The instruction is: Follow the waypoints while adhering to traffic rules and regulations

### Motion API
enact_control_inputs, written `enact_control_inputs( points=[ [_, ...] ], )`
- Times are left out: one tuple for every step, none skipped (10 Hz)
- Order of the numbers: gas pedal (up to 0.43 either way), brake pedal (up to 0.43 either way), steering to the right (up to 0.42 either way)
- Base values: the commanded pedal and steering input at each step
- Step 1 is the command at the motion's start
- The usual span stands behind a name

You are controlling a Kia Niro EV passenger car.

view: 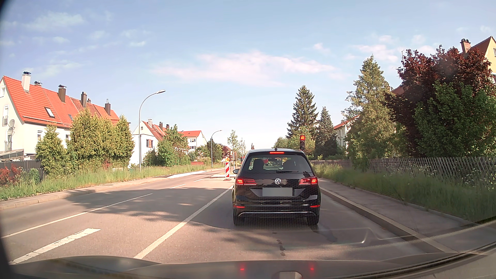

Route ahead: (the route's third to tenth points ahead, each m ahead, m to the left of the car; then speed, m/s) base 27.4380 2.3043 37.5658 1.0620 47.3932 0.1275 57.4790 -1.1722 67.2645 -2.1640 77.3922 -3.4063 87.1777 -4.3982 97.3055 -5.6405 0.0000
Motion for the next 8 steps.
enact_control_inputs(
  points=[
    [0.000,0.244,-0.021],
    [0.000,0.244,-0.021],
    [0.000,0.244,-0.021],
    [0.000,0.244,-0.021],
    [0.000,0.244,-0.021],
    [0.000,0.244,-0.021],
    [0.000,0.244,-0.021],
    [0.000,0.244,-0.021]
  ],
)
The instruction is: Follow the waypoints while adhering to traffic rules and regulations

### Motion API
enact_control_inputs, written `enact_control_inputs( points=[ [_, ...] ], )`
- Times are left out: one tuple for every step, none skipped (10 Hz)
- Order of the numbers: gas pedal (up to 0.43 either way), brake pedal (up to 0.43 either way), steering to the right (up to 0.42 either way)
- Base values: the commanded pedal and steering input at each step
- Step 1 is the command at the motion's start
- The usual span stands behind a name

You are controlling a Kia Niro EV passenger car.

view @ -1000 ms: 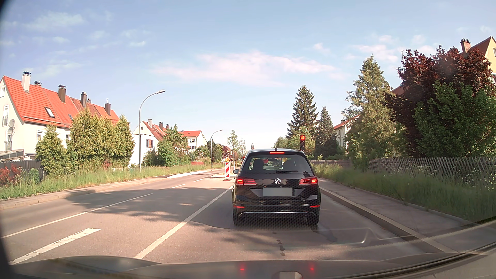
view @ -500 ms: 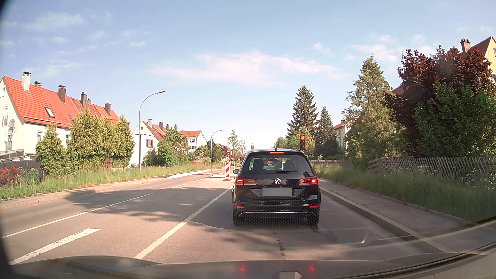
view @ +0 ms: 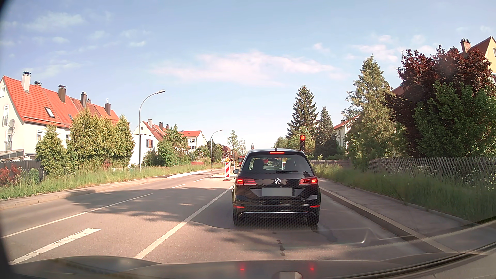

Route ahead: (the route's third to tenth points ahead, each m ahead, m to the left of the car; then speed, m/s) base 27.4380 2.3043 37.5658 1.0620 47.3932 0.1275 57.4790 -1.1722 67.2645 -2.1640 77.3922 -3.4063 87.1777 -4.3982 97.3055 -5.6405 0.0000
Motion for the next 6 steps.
enact_control_inputs(
  points=[
    [0.000,0.244,-0.021],
    [0.000,0.244,-0.021],
    [0.000,0.244,-0.021],
    [0.000,0.244,-0.021],
    [0.000,0.244,-0.021],
    [0.000,0.244,-0.021]
  ],
)
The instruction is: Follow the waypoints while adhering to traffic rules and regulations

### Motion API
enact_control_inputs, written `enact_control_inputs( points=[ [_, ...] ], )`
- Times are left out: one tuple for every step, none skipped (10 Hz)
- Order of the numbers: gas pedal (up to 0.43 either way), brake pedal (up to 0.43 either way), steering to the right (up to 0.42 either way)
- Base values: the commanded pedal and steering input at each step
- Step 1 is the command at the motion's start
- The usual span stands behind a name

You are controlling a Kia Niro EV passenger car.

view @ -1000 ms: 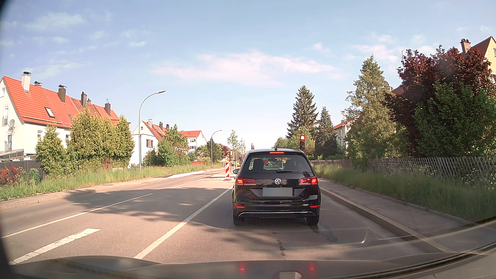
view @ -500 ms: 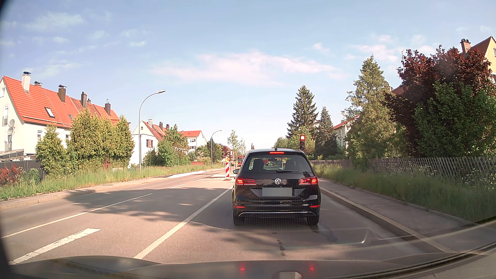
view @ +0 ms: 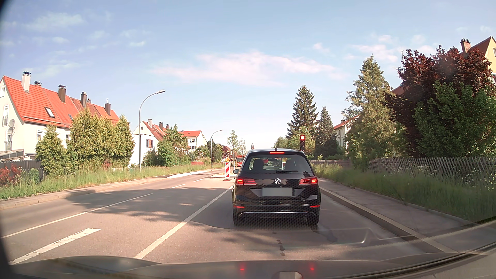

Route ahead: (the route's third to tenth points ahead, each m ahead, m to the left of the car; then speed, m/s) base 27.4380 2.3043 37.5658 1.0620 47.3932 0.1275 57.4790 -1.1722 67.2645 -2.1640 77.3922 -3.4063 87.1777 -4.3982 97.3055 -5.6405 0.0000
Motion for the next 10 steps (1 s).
enact_control_inputs(
  points=[
    [0.000,0.244,-0.021],
    [0.000,0.244,-0.021],
    [0.000,0.244,-0.021],
    [0.000,0.244,-0.021],
    [0.000,0.244,-0.021],
    [0.000,0.244,-0.021],
    [0.000,0.244,-0.021],
    [0.000,0.244,-0.021],
    [0.000,0.244,-0.021],
    [0.000,0.244,-0.021]
  ],
)
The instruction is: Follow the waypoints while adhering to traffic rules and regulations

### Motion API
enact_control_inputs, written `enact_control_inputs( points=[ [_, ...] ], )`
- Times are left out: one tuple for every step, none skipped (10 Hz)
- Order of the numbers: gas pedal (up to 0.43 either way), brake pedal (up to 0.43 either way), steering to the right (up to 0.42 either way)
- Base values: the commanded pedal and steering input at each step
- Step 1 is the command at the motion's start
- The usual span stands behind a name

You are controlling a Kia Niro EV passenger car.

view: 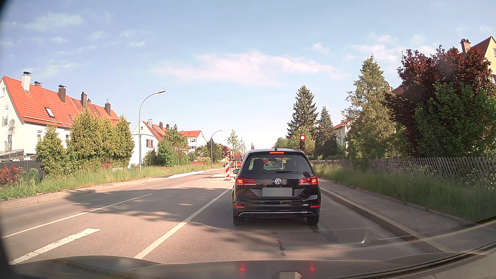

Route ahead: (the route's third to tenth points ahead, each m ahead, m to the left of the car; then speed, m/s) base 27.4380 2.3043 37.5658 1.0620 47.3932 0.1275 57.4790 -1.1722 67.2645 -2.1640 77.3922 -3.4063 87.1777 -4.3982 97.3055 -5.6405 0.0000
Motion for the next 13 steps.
enact_control_inputs(
  points=[
    [0.000,0.244,-0.021],
    [0.000,0.244,-0.021],
    [0.000,0.244,-0.021],
    [0.000,0.244,-0.021],
    [0.000,0.244,-0.021],
    [0.000,0.244,-0.021],
    [0.000,0.244,-0.021],
    [0.000,0.244,-0.021],
    [0.000,0.244,-0.021],
    [0.000,0.244,-0.021],
    [0.000,0.244,-0.021],
    [0.000,0.244,-0.021],
    [0.000,0.244,-0.021]
  ],
)
